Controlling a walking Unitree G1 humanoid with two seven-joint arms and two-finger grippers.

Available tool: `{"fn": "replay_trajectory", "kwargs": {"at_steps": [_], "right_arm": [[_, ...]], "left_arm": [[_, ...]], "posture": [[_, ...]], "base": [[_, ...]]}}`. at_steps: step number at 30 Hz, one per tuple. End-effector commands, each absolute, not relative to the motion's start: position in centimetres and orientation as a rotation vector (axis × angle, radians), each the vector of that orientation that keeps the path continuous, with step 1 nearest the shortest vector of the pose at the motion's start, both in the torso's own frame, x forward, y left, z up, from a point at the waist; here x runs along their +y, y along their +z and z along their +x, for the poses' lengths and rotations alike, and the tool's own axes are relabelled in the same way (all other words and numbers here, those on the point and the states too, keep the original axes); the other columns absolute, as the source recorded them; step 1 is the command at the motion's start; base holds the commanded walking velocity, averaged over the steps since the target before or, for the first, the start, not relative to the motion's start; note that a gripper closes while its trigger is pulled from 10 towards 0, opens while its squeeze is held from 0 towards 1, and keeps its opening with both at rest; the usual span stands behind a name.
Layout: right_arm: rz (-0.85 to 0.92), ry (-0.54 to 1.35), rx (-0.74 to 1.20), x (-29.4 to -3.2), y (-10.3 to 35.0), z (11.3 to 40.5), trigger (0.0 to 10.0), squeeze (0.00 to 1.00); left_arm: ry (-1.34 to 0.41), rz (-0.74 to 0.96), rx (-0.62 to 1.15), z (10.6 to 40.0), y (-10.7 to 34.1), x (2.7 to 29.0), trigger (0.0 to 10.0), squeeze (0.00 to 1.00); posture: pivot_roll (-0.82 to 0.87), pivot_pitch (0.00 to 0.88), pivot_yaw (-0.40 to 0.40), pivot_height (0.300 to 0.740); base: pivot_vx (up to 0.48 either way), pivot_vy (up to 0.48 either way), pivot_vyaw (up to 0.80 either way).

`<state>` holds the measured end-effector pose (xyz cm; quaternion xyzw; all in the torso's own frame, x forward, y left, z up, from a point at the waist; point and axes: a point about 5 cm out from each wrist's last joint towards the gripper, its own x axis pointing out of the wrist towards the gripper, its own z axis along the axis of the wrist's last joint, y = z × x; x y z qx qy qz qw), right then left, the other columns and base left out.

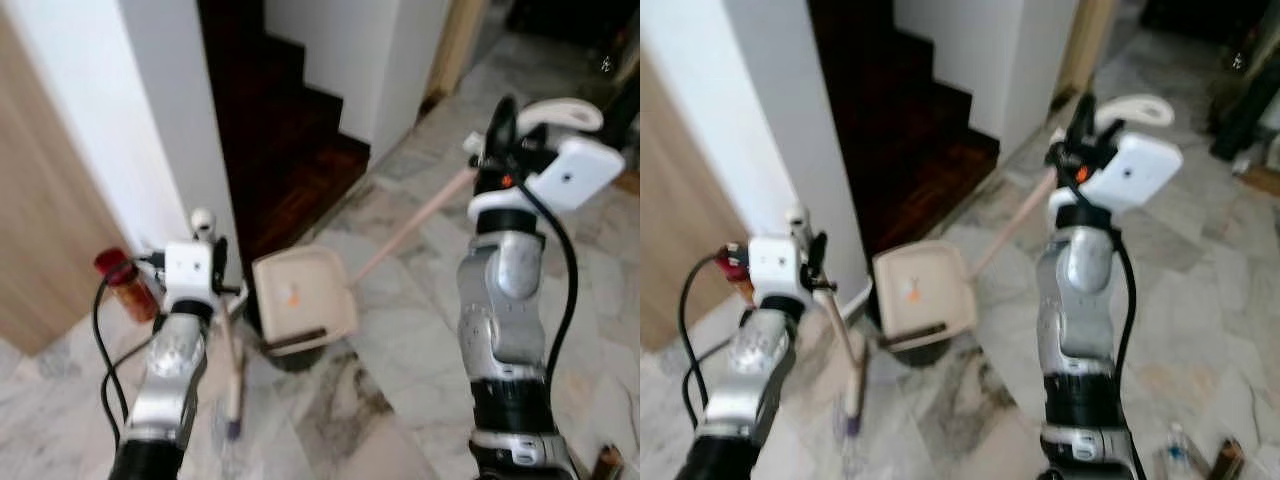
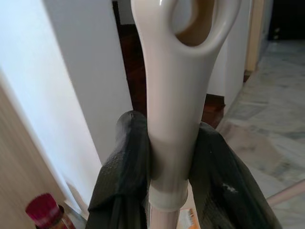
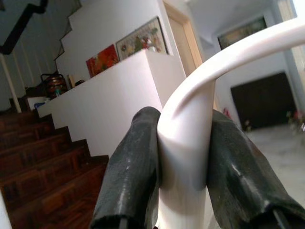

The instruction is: Sweep floor

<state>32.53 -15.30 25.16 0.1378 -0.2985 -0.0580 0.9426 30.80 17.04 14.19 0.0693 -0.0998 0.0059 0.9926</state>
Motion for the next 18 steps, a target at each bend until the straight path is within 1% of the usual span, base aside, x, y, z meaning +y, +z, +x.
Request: {"fn": "replay_trajectory", "kwargs": {"at_steps": [1, 15, 18], "right_arm": [[0.294, -0.135, -0.679, -15.94, 26.53, 32.03, 10.0, 0.00], [0.311, -0.146, -0.676, -16.22, 26.49, 32.08, 10.0, 0.00], [0.311, -0.148, -0.677, -16.24, 26.51, 32.08, 10.0, 0.00]], "left_arm": [[0.000, 0.137, -0.256, 30.85, 15.38, 16.47, 10.0, 0.00], [0.005, 0.140, -0.253, 30.73, 15.31, 16.63, 10.0, 0.00], [0.004, 0.136, -0.255, 30.68, 15.28, 16.67, 10.0, 0.00]], "posture": [[0.08, 0.023, -0.006, 0.740], [0.08, 0.031, -0.008, 0.740], [0.08, 0.032, -0.009, 0.740]], "base": [[0.337, 0.000, 0.00], [0.339, 0.000, 0.00], [0.000, 0.000, 0.00]]}}
